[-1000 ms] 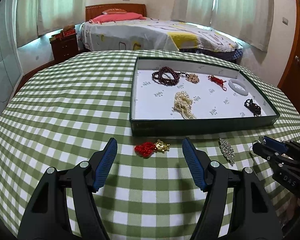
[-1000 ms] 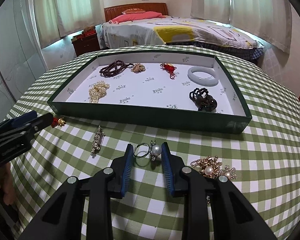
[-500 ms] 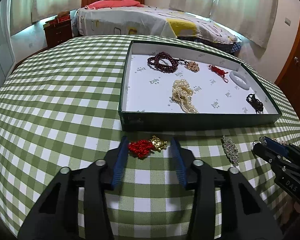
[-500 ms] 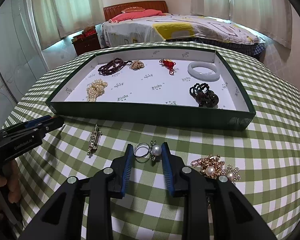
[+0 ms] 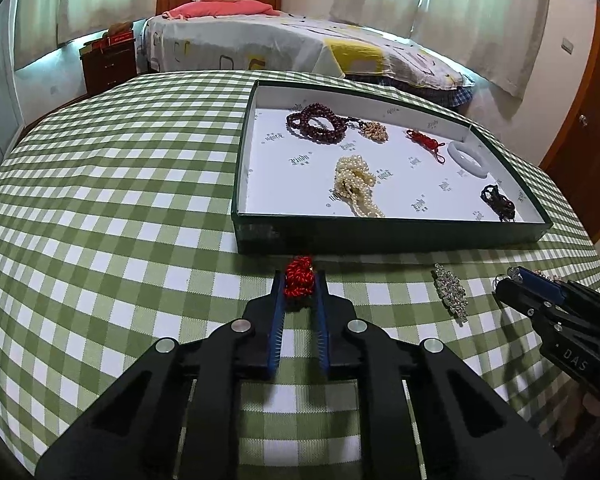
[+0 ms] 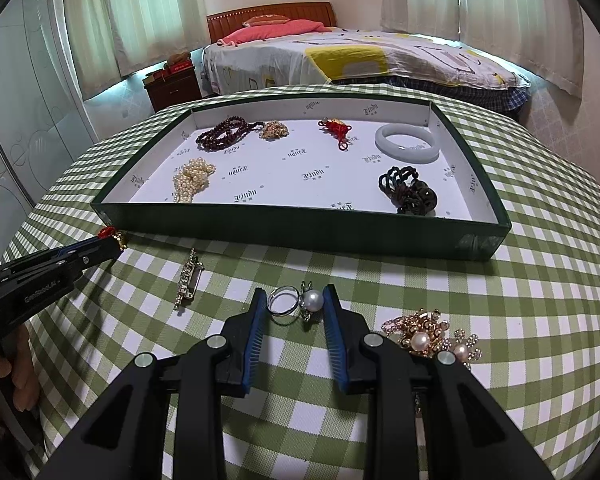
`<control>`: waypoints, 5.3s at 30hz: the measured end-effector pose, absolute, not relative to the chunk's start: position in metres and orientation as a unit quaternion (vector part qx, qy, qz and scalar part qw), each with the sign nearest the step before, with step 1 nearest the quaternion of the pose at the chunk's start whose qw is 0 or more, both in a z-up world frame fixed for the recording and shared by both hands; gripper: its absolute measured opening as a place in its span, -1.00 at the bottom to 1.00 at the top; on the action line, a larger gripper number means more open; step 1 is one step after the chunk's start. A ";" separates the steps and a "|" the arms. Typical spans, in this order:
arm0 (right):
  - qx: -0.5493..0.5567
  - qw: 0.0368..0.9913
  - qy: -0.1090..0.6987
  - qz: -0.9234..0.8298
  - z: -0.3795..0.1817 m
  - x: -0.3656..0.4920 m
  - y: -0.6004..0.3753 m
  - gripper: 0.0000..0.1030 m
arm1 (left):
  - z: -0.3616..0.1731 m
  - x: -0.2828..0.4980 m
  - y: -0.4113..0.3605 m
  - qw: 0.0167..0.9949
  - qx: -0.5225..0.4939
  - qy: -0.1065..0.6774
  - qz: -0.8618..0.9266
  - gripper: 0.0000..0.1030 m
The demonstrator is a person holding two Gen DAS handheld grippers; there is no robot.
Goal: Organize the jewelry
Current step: 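Lift the pearl ring and red knot charm over the tray box, then lower the ring and red knot charm into the tray and open both tools, then withdraw both tools from the tray toward the remaining brooches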
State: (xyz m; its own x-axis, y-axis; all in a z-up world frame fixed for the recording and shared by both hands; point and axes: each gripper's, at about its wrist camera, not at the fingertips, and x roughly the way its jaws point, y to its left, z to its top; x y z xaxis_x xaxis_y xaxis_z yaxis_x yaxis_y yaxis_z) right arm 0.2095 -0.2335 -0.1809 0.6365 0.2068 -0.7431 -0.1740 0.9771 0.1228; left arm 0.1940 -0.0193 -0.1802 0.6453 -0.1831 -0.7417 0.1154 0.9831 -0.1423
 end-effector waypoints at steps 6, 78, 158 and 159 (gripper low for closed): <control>0.021 0.907 0.409 0.104 -0.178 0.207 -0.234 -0.43 | -0.174 0.185 -0.021 0.911 -0.034 0.403 -0.085 -0.74; -0.005 0.904 0.413 0.110 -0.164 0.354 -0.239 -0.43 | -0.166 0.346 -0.115 0.903 -0.010 0.414 -0.110 -0.74; 0.011 0.939 0.338 0.055 -0.089 0.235 -0.273 0.50 | -0.062 0.202 -0.055 0.952 -0.017 0.302 -0.034 0.74; 0.011 0.940 0.338 0.053 -0.088 0.230 -0.274 0.50 | -0.063 0.198 -0.055 0.953 -0.017 0.300 -0.034 0.74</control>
